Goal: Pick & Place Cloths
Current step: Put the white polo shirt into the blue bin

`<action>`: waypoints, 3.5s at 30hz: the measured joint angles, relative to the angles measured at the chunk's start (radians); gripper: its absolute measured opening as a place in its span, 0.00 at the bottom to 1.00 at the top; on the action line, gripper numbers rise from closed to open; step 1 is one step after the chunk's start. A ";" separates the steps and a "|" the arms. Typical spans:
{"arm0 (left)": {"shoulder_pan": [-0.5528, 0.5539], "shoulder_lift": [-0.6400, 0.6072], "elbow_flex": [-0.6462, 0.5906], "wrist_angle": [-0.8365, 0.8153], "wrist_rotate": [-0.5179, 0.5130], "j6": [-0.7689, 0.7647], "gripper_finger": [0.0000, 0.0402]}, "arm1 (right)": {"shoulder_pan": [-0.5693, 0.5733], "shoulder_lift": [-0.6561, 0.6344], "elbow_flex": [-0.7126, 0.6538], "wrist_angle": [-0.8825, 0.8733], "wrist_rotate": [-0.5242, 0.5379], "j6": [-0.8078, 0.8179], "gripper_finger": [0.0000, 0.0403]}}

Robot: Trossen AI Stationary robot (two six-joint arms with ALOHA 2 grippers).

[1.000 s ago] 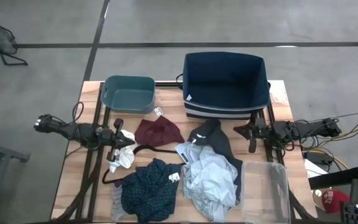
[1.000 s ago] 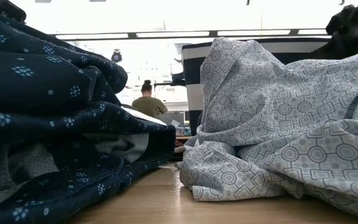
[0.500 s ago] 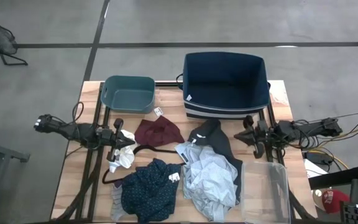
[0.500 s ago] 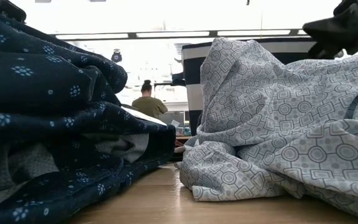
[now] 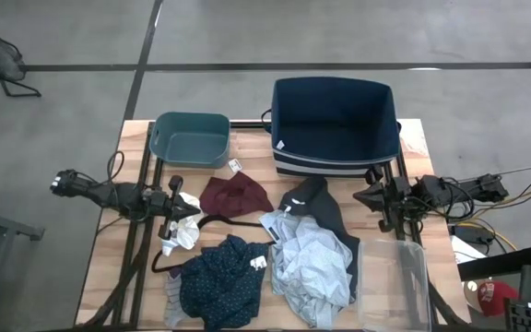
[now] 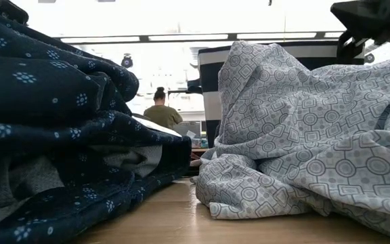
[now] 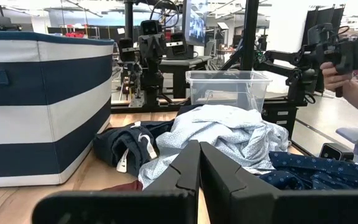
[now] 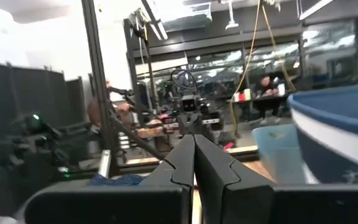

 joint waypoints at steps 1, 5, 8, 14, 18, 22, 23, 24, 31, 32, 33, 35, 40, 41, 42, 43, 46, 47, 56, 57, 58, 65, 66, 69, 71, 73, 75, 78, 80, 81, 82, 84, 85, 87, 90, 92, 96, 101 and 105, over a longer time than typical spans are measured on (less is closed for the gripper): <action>0.000 0.000 0.000 0.000 0.000 0.000 0.03 | 0.000 0.000 0.000 0.005 0.019 -0.021 0.02; 0.000 0.000 0.000 0.000 0.000 0.000 0.03 | 0.000 -0.001 0.000 0.018 0.054 -0.033 0.02; 0.000 0.000 0.000 0.001 0.000 0.000 0.03 | 0.003 0.008 0.000 0.017 0.048 -0.015 0.02; 0.000 0.000 0.000 0.001 0.000 0.000 0.03 | 0.005 0.065 0.000 0.015 -0.025 0.092 0.02; 0.000 0.000 0.000 0.001 0.000 0.000 0.03 | 0.007 0.142 -0.001 0.033 -0.050 0.136 0.02; 0.000 0.000 0.000 0.002 0.000 0.000 0.03 | 0.011 0.248 -0.001 0.079 -0.047 0.216 0.02; 0.000 0.000 0.000 0.002 0.000 0.000 0.03 | 0.011 0.276 0.001 0.082 -0.049 0.232 0.02; 0.000 0.000 0.000 0.002 0.000 0.000 0.03 | 0.012 0.303 0.006 0.078 -0.051 0.243 0.02; 0.000 0.000 0.000 0.002 0.000 0.000 0.03 | 0.018 0.500 0.095 0.070 -0.051 0.295 0.13; 0.000 0.000 0.000 0.002 0.000 0.000 0.03 | 0.018 0.530 0.116 0.068 -0.051 0.293 0.15; 0.000 0.000 0.000 0.002 0.000 0.000 0.03 | 0.018 0.561 0.140 0.068 -0.052 0.293 0.18; 0.000 0.000 0.000 0.002 0.000 0.000 0.03 | 0.018 0.621 0.189 0.049 -0.052 0.292 0.24; 0.000 0.000 0.000 0.002 0.000 0.000 0.03 | 0.018 0.770 0.351 -0.135 -0.044 0.290 0.38; 0.000 0.000 0.000 0.002 0.000 0.000 0.03 | 0.018 0.799 0.385 -0.183 -0.042 0.292 0.41; 0.000 0.000 0.000 0.002 0.000 0.000 0.03 | 0.018 0.830 0.415 -0.226 -0.042 0.295 0.43; 0.000 0.000 0.000 0.002 0.000 0.000 0.03 | 0.020 0.863 0.445 -0.260 -0.042 0.300 0.45; 0.000 0.000 0.000 0.002 0.000 0.000 0.03 | 0.039 0.963 0.532 -0.376 -0.066 0.313 0.49; 0.000 0.000 0.000 0.002 0.000 0.000 0.03 | 0.048 0.996 0.565 -0.407 -0.089 0.307 0.50; 0.000 0.000 0.000 0.002 0.000 0.000 0.03 | 0.203 1.247 0.848 -0.510 -0.232 0.260 0.55; 0.000 0.000 0.000 0.002 0.000 0.000 0.03 | 0.221 1.279 0.881 -0.538 -0.219 0.257 0.55; 0.000 0.000 0.000 0.002 0.000 0.000 0.03 | 0.239 1.312 0.916 -0.569 -0.205 0.263 0.55; 0.000 0.000 0.000 0.002 0.000 0.000 0.03 | 0.343 1.560 1.197 -0.926 -0.007 0.369 0.56; 0.000 0.000 0.000 0.002 0.000 0.000 0.03 | 0.351 1.592 1.234 -0.983 0.005 0.396 0.57; 0.000 0.000 0.000 0.002 0.000 0.000 0.03 | 0.361 1.685 1.328 -1.096 0.010 0.457 0.60; 0.000 0.000 0.000 0.002 0.000 0.000 0.03 | 0.364 1.741 1.371 -1.127 0.010 0.475 0.62; 0.000 0.000 0.000 0.002 0.000 0.000 0.03 | 0.364 1.790 1.395 -1.157 0.010 0.483 0.64; 0.000 0.000 0.000 0.002 0.000 0.000 0.03 | 0.364 1.834 1.412 -1.183 0.007 0.486 0.67; 0.000 0.000 0.000 0.002 0.000 0.000 0.03 | 0.364 1.884 1.423 -1.199 0.002 0.463 0.69; 0.000 0.000 0.000 0.003 0.000 0.000 0.03 | 0.364 1.911 1.423 -1.196 0.001 0.442 0.68; 0.000 0.000 0.000 0.002 0.000 0.000 0.03 | 0.362 1.923 1.424 -1.194 0.000 0.440 0.68; 0.000 0.000 0.000 0.002 0.000 0.000 0.03 | 0.360 1.935 1.424 -1.193 -0.001 0.439 0.66; 0.000 0.002 0.000 0.002 0.000 0.000 0.03 | 0.356 1.951 1.424 -1.191 -0.008 0.440 0.62; 0.000 0.002 0.000 0.002 0.000 0.000 0.03 | 0.355 1.957 1.425 -1.188 -0.012 0.439 0.59; 0.000 0.002 0.000 0.002 0.000 0.000 0.03 | 0.353 1.967 1.426 -1.183 -0.014 0.435 0.52; 0.000 0.002 0.000 0.003 0.000 0.000 0.03 | 0.351 1.968 1.426 -1.182 -0.013 0.417 0.38; 0.000 0.002 0.000 0.002 0.000 0.000 0.03 | 0.351 1.958 1.424 -1.184 -0.014 0.412 0.26; 0.000 0.002 0.000 0.002 0.000 0.000 0.03 | 0.351 1.925 1.422 -1.198 -0.016 0.388 0.06; 0.000 0.003 0.000 0.003 0.000 0.000 0.03 | 0.351 1.852 1.421 -1.243 0.057 0.390 0.03; 0.000 0.004 0.000 0.003 0.000 0.000 0.03 | 0.351 1.761 1.421 -1.288 0.158 0.391 0.03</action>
